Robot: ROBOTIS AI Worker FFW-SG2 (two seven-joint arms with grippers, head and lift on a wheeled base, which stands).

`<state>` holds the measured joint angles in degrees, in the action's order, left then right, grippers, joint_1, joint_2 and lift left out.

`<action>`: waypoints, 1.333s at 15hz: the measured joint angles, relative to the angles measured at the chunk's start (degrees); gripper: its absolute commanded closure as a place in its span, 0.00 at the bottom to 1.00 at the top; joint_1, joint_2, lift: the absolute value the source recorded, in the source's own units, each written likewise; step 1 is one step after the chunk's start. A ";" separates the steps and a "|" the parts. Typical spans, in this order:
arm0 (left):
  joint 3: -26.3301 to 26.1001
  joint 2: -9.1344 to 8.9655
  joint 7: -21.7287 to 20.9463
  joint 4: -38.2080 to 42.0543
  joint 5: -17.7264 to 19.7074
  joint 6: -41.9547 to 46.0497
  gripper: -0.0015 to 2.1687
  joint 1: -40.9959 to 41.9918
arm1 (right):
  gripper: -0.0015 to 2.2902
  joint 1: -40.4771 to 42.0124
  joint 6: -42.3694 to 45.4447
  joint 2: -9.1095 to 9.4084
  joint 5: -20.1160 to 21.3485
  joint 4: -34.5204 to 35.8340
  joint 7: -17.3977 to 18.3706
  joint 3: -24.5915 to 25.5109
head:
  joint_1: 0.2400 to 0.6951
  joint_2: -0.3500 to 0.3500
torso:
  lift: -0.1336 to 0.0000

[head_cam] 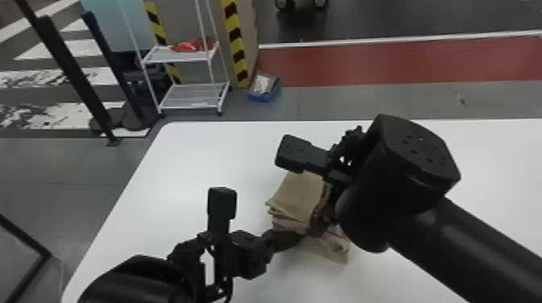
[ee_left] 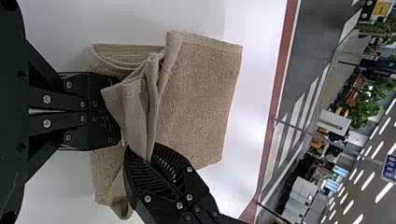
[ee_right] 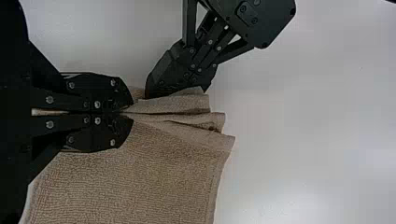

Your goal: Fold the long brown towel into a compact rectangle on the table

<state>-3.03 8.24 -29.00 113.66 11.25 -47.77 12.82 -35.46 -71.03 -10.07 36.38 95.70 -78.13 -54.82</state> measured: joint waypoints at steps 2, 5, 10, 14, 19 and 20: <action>0.01 0.00 0.00 -0.29 0.00 0.00 0.99 -0.26 | 0.45 0.13 -0.36 -0.24 0.00 0.32 0.00 0.13 | 1.00 0.73 | 0.08; -0.12 -0.05 0.00 -0.41 0.00 0.00 0.99 -0.40 | 0.31 0.38 -0.61 -0.26 0.00 0.37 0.00 0.03 | 1.00 0.73 | 0.08; 0.08 0.02 0.00 -0.54 0.00 0.00 0.99 -0.40 | 0.20 1.26 -0.65 -0.48 0.26 1.71 0.00 0.41 | 1.00 0.74 | 0.08; 0.20 0.02 -0.09 -0.55 0.00 0.00 0.99 -0.40 | 0.20 2.22 -1.20 -1.06 0.11 4.14 0.00 1.74 | 1.00 0.74 | 0.08; 0.22 0.12 -0.27 -0.08 0.07 0.00 0.99 0.01 | 0.63 3.01 -1.07 -1.27 -0.21 4.78 0.00 7.75 | 1.00 0.71 | 0.08; 0.23 0.16 -0.30 0.05 0.11 0.00 0.99 0.20 | 0.82 3.06 -0.89 -1.25 -0.49 4.45 0.00 9.25 | 1.00 0.70 | 0.08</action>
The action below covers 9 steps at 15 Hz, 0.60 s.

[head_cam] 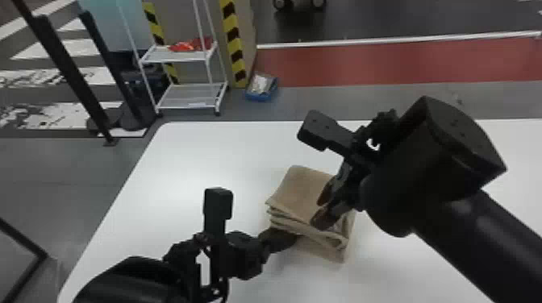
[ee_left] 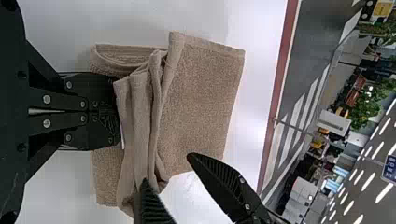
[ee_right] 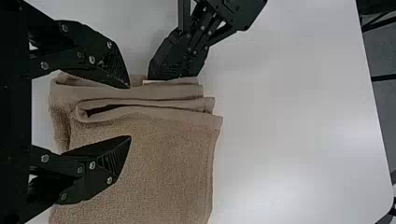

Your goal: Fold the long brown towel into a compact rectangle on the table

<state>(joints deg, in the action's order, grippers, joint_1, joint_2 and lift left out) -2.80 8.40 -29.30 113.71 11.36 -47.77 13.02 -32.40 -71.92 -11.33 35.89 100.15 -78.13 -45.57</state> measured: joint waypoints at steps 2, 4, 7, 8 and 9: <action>0.06 0.08 -0.05 0.34 0.03 0.00 0.99 0.43 | 0.96 0.07 0.18 0.06 -0.43 -0.93 0.00 2.80 | 1.00 0.68 | 0.08; 0.11 0.13 -0.13 0.85 0.05 0.00 0.99 0.79 | 0.96 0.15 0.14 0.09 -0.03 -2.20 0.00 3.74 | 1.00 0.66 | 0.08; 0.22 0.21 -0.15 1.50 0.06 0.00 0.99 1.19 | 0.96 0.40 0.57 0.50 0.77 -3.96 0.00 2.44 | 1.00 0.66 | 0.08; 0.23 0.21 -0.15 1.61 0.06 0.00 0.99 1.28 | 0.96 0.45 0.66 0.77 0.98 -4.34 0.00 1.79 | 1.00 0.67 | 0.08; 0.20 0.21 -0.14 1.66 0.06 0.00 0.99 1.33 | 0.96 0.46 0.66 0.99 1.12 -4.58 0.00 1.24 | 1.00 0.67 | 0.08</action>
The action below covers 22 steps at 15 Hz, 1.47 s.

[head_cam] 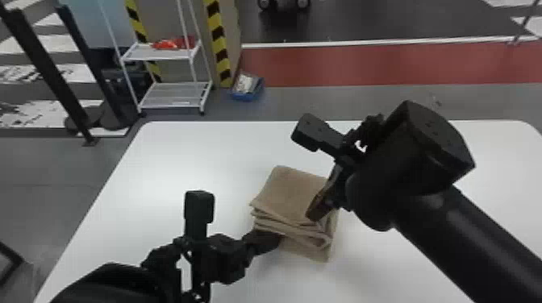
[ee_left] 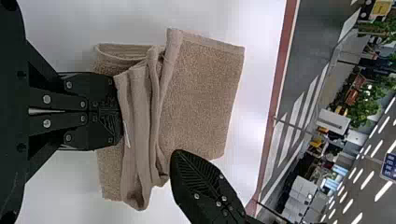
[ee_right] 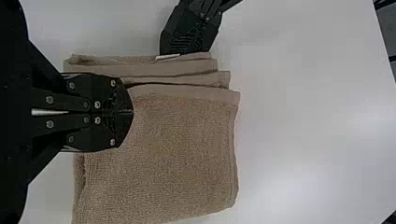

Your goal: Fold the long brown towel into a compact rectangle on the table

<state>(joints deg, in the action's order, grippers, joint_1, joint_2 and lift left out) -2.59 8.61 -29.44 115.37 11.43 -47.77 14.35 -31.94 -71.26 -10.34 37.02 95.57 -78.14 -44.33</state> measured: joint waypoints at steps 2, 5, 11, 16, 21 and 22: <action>-0.02 0.00 0.00 -0.08 0.00 0.00 0.99 0.03 | 0.96 0.03 -0.26 0.40 0.06 -0.13 0.00 -0.80 | 1.00 0.68 | 0.08; -0.04 -0.06 0.09 -0.86 -0.07 0.00 0.99 -0.26 | 0.96 0.18 -0.65 0.49 -0.13 0.28 0.00 -1.18 | 1.00 0.69 | 0.08; -0.29 -0.25 0.09 -1.57 -0.09 0.06 0.99 -0.51 | 0.96 0.54 -0.78 0.75 -0.66 1.14 0.00 -2.61 | 1.00 0.71 | 0.08; -0.20 -0.19 -0.01 -1.79 -0.04 0.98 0.99 -0.55 | 0.98 0.03 -1.00 0.78 -1.99 1.20 0.00 1.49 | 1.00 0.69 | 0.08; -0.34 -0.23 -0.09 -2.36 0.00 1.53 0.99 -0.48 | 0.98 1.01 -0.25 0.34 -0.29 -0.69 0.00 -0.34 | 1.00 0.68 | 0.08; -0.41 -0.25 -0.09 -2.68 0.00 1.80 0.99 -0.63 | 0.98 1.16 -0.24 0.32 -0.26 -0.72 0.00 -0.70 | 1.00 0.68 | 0.08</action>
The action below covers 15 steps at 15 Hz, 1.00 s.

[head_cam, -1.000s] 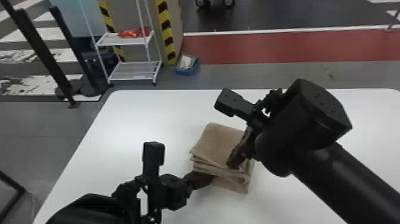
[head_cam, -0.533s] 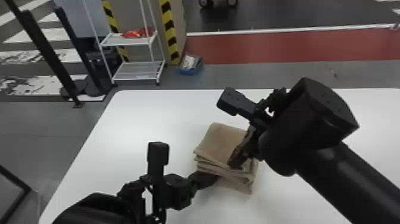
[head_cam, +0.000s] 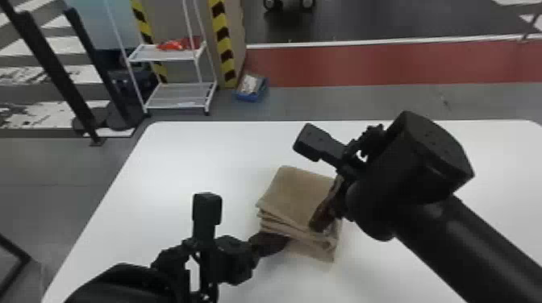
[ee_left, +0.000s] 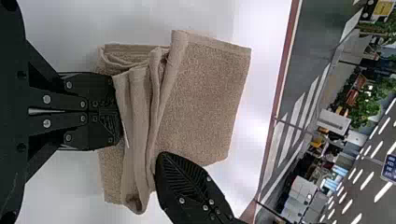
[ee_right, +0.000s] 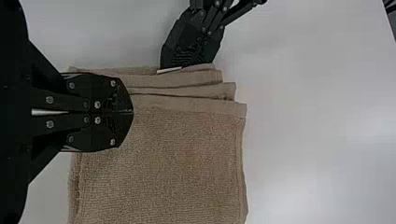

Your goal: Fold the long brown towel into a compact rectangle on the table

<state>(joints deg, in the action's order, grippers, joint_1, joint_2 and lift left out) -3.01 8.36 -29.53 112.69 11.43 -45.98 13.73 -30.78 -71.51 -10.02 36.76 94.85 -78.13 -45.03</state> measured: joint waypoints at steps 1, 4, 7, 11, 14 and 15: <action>-0.06 -0.01 0.00 -0.29 0.00 0.18 0.99 -0.14 | 0.98 0.09 0.00 -0.03 -0.02 0.02 0.00 -0.32 | 1.00 0.68 | 0.08; -0.15 -0.02 0.00 -0.87 0.02 0.33 0.99 -0.51 | 0.98 0.10 -0.19 -0.08 -0.78 1.05 0.00 -0.48 | 1.00 0.69 | 0.08; -0.16 -0.06 0.00 -1.19 0.08 0.59 0.99 -0.63 | 0.98 0.20 -0.34 -0.12 -1.02 1.47 0.00 -0.61 | 1.00 0.69 | 0.08; -0.08 -0.05 0.04 -1.24 0.17 0.67 0.99 -0.63 | 0.98 1.27 -0.39 -0.40 -0.86 1.56 0.00 -1.49 | 1.00 0.69 | 0.08; -0.22 -0.10 0.19 -1.31 0.17 0.67 0.99 -0.63 | 0.99 2.15 -0.52 -0.68 -0.85 2.16 0.00 -2.11 | 1.00 0.70 | 0.08; -0.32 -0.10 0.24 -1.32 0.17 0.67 0.99 -0.63 | 0.98 2.40 -0.53 -0.79 -0.85 2.50 0.00 -2.16 | 1.00 0.70 | 0.08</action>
<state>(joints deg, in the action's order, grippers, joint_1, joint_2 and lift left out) -3.33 8.26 -29.29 111.36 11.60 -45.31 13.10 -28.38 -72.03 -10.81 35.90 97.35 -78.13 -47.18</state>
